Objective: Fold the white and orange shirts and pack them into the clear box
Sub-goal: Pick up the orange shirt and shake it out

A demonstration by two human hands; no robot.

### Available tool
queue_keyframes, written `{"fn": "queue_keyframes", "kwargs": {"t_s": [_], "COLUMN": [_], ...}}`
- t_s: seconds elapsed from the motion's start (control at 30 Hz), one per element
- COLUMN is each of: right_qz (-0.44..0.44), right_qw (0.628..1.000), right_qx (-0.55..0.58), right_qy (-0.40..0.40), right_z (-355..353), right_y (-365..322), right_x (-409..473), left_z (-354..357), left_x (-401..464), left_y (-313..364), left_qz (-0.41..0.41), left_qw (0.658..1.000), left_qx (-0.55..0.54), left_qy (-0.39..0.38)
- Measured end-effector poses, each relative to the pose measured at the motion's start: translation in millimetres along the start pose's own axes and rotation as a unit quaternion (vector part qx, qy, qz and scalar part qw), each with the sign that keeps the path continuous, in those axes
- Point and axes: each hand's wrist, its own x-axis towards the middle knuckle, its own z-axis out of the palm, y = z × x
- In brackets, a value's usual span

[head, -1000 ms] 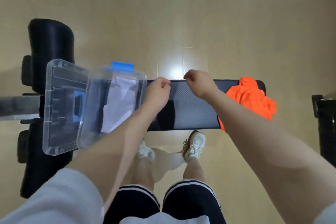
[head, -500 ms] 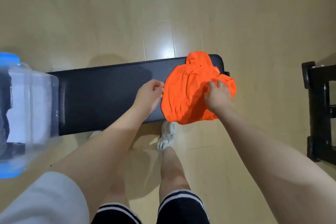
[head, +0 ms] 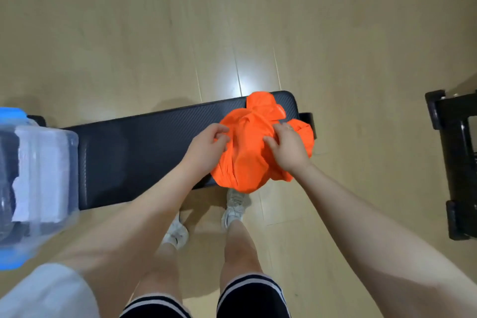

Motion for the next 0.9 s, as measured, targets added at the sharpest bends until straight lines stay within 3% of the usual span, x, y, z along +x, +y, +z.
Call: {"fn": "queue_keyframes", "kwargs": {"t_s": [0.17, 0.27, 0.43, 0.6, 0.77, 0.9], "right_qz": [-0.12, -0.121, -0.146, -0.154, -0.118, -0.08], "right_qw": [0.989, 0.982, 0.943, 0.919, 0.869, 0.889], "right_qx": [0.063, 0.114, 0.265, 0.341, 0.479, 0.438], "right_qy": [0.054, 0.088, 0.135, 0.122, 0.041, 0.107], "right_z": [-57.2, -85.7, -122.8, -129.2, -131.1, -124.8], "right_y": [-89.4, -143.7, -235.4, -308.3, -324.0, -316.3], "right_x": [-48.3, -74.1, -119.3, -163.5, -196.5, -206.0], "left_z": [-42.0, -77.8, -146.5, -195.2, -238.2, -264.0], "left_x": [-57.9, -93.6, -148.7, -190.4, -217.6, -226.4], "left_y": [45.5, 69.0, 88.5, 91.4, 72.2, 46.3], "left_qz": [0.099, 0.214, 0.373, 0.386, 0.383, 0.377], "left_qw": [0.994, 0.975, 0.925, 0.903, 0.916, 0.92], "left_qx": [-0.049, -0.056, 0.056, 0.083, 0.006, 0.048], "left_qy": [-0.014, -0.024, 0.04, 0.171, 0.123, 0.098]}}
